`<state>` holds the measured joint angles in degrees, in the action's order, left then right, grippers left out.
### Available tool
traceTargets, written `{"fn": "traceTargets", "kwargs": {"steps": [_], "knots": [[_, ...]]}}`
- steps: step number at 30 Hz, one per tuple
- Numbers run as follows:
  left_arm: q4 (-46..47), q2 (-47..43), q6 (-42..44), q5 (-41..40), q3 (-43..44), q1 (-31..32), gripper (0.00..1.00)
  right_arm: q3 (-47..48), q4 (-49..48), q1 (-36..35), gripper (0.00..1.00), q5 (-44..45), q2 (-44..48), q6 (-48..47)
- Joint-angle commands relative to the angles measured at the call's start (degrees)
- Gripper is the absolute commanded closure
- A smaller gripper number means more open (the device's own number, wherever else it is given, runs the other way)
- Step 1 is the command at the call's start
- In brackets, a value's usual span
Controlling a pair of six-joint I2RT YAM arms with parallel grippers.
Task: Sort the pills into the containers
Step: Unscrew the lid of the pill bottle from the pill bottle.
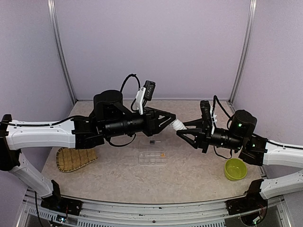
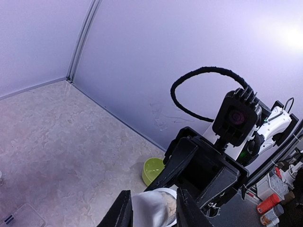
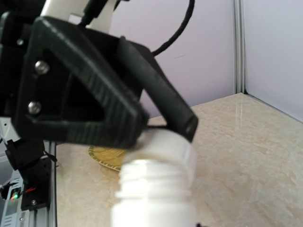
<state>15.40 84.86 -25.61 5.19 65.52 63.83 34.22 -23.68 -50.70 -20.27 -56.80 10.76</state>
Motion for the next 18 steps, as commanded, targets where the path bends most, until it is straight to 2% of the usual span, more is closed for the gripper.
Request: {"fn": "traceTargets", "kwargs": {"steps": [1,6,10,18], "knots": [[1.6,-1.4,-1.3,1.5,-0.3,-0.8,0.69,0.0,-1.0,0.3,0.84,0.1,0.5,-0.7],[2.4,-1.3,-1.7,2.6,-0.5,-0.9,0.70,0.3,-0.9,0.3,0.84,0.0,0.5,-0.8],[0.2,-2.6,-1.9,-1.7,-2.0,-1.4,0.65,0.3,0.8,0.4,0.84,1.1,1.6,-1.3],[-3.2,-10.9,-5.2,-11.1,-15.0,-2.9,0.33,-1.8,3.8,0.3,0.84,3.6,5.9,-1.7]]}}
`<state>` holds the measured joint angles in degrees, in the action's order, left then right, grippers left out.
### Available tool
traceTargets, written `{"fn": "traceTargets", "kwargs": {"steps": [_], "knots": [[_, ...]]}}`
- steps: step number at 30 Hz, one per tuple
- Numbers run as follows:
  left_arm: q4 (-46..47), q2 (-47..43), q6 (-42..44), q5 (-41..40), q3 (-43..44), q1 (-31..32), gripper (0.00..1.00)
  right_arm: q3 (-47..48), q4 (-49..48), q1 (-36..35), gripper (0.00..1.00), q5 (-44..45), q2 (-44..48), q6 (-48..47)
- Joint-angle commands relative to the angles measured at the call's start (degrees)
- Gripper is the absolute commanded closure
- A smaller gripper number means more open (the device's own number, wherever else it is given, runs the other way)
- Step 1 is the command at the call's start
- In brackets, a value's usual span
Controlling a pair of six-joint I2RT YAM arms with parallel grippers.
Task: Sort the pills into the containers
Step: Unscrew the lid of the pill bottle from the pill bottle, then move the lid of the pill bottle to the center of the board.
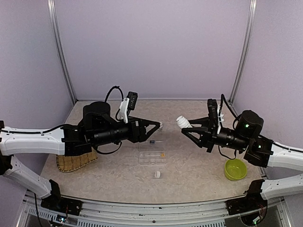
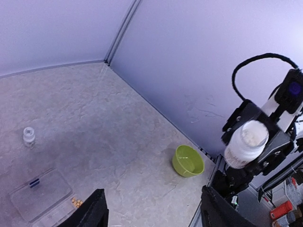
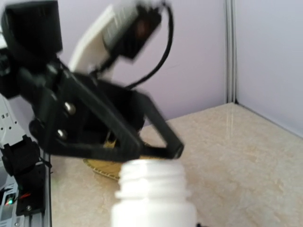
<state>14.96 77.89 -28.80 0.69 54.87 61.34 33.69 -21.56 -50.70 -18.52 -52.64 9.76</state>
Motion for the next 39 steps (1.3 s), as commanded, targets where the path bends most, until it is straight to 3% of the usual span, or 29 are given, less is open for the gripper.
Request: {"fn": "traceTargets", "kwargs": {"steps": [1,8,11,23,34,39], "knots": [[-3.2,-5.1,-2.7,-7.6,-6.1,-0.4,0.28,-1.5,1.9,0.3,0.84,1.9,1.8,-0.7],[-9.9,-6.7,-2.9,-12.8,-10.7,2.5,0.03,-2.2,3.3,0.4,0.84,3.4,3.8,-1.2],[-11.0,-4.8,-2.6,-11.8,-11.2,3.4,0.01,-2.1,4.4,0.5,0.84,4.3,4.9,-1.8],[-15.5,6.0,2.8,-8.1,-5.3,5.7,0.03,-2.3,6.0,0.6,0.84,6.0,7.8,-2.4],[-22.9,13.8,4.6,-6.5,1.1,7.2,0.23,-1.9,6.4,0.6,0.84,5.9,7.7,-2.6],[-29.9,16.9,1.1,-7.0,5.3,8.6,0.25,-1.8,6.5,0.5,0.84,5.9,7.6,-2.5]]}}
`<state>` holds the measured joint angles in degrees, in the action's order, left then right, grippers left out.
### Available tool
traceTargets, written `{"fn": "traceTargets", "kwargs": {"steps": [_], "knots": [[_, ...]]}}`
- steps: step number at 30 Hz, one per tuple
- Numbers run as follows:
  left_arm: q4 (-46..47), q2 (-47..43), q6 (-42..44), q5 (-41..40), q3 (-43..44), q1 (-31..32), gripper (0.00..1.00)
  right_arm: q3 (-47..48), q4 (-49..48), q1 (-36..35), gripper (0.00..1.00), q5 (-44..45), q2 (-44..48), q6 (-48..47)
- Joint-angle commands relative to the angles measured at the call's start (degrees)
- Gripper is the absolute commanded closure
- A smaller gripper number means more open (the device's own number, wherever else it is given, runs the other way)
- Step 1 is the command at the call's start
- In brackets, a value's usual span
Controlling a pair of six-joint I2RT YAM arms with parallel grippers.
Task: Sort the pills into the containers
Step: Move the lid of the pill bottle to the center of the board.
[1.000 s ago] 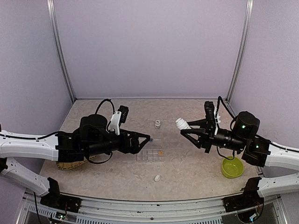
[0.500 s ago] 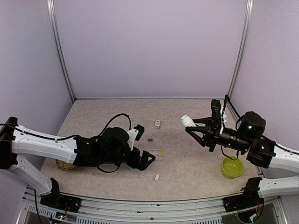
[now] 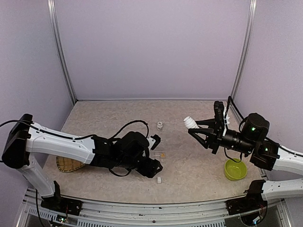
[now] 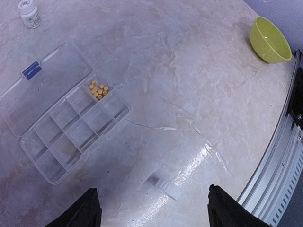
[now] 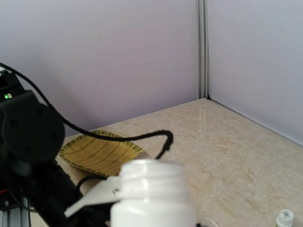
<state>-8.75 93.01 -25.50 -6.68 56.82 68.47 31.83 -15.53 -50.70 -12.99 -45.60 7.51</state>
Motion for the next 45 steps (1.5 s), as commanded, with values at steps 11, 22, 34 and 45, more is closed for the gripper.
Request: {"fn": "traceTargets", "kwargs": {"steps": [11,22,34,45], "knots": [[-11.8,9.1,-7.1,4.1,10.1,2.2,0.32,0.7,0.8,0.5,0.83,-0.6,0.2,0.2],[-15.4,15.0,-8.6,3.6,15.2,2.3,0.39,0.5,1.0,0.6,0.84,-1.5,1.3,0.4],[-17.4,17.5,-10.2,4.7,16.5,2.4,0.47,0.7,1.0,0.6,0.83,-2.4,1.5,0.2],[-17.7,19.6,-10.2,3.5,18.0,2.2,0.56,0.0,0.9,0.5,0.84,-2.3,2.7,0.2]]}}
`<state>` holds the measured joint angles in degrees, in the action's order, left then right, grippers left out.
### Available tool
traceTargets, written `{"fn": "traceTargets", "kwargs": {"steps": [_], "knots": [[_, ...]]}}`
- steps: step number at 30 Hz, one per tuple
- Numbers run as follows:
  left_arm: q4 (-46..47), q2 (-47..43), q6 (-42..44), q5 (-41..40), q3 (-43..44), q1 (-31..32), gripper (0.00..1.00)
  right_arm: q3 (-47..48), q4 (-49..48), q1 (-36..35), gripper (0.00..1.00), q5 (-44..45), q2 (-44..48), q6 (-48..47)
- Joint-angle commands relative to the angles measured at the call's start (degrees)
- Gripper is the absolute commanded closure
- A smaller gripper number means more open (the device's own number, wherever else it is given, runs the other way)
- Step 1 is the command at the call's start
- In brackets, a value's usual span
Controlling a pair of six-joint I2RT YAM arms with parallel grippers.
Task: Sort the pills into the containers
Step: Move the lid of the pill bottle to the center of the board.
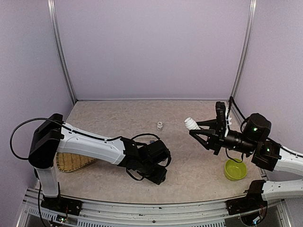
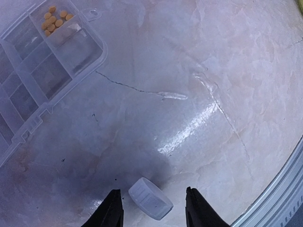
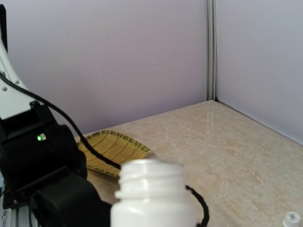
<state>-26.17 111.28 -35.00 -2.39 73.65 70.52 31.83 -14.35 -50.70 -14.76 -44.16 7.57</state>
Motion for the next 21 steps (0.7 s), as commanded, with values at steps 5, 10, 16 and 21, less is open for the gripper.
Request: {"fn": "traceTargets", "kwargs": {"steps": [5,10,16,21], "knots": [[-0.1,1.1,-1.0,-0.4,0.6,-0.1,0.60,-0.1,-0.4,0.6,0.83,-0.5,1.3,0.1],[0.0,0.2,-1.4,-0.9,-0.4,-0.3,0.61,-0.2,-0.7,0.6,0.83,-0.6,1.0,0.2],[0.3,-0.4,-1.6,-1.0,-1.4,-0.6,0.62,-0.1,-0.8,0.5,0.83,-0.8,0.9,0.2],[0.3,-0.8,-1.7,-1.0,-1.8,-0.7,0.66,-0.2,-0.7,0.6,0.83,-0.8,0.9,0.2]]}}
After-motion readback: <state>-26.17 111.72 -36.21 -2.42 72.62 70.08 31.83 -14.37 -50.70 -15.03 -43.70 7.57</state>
